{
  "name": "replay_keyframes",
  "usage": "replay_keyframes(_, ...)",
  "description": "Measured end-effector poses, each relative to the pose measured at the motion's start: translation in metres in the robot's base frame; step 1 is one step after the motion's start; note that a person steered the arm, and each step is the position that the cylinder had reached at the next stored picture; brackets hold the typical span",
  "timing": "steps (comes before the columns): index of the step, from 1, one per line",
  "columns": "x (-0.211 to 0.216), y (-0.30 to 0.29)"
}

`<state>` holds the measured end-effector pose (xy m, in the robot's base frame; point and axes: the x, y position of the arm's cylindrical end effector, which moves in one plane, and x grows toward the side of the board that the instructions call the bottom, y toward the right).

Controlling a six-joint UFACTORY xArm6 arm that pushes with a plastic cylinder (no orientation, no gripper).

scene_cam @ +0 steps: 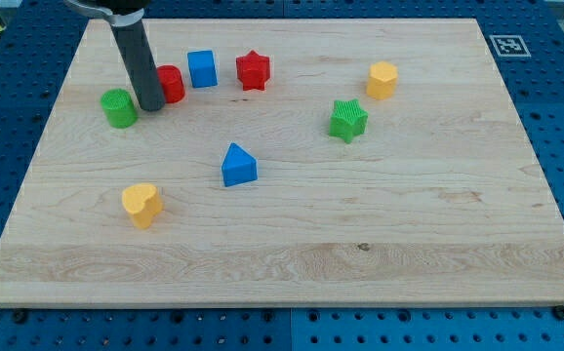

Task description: Push red circle to the top left

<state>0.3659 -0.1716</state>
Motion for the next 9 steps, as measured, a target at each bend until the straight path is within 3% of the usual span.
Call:
replay_keyframes(2,-0.012,0.000)
replay_keyframes(5,0.009,0.025)
replay_keyframes(9,-0.029,0.035)
